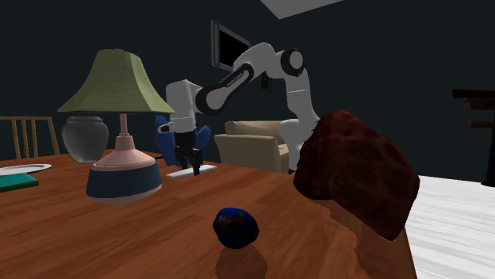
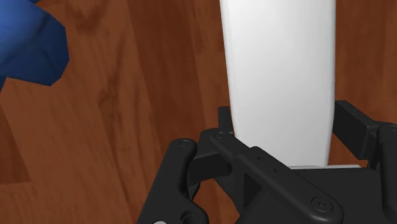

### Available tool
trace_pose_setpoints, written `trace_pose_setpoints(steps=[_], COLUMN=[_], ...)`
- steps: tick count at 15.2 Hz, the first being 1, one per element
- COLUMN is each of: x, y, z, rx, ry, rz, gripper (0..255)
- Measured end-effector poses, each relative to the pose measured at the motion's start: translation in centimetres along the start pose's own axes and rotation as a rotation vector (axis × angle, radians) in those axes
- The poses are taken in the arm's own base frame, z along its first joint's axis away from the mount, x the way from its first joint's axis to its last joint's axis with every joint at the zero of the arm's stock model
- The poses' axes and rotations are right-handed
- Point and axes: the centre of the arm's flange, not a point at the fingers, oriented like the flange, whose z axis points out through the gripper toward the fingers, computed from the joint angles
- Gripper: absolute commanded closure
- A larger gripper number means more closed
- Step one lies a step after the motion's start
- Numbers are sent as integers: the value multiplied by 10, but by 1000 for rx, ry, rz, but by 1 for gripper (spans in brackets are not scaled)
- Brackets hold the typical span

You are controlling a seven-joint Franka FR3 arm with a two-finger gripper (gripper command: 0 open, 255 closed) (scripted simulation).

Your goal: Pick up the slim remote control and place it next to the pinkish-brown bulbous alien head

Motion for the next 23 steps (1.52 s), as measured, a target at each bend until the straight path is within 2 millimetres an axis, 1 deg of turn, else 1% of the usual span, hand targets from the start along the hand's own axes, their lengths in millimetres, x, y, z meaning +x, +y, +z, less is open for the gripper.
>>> trace_pose_setpoints(steps=[23], x=[-20], y=[3], z=[-118], rx=[0], ry=[0], rz=[0], gripper=[255])
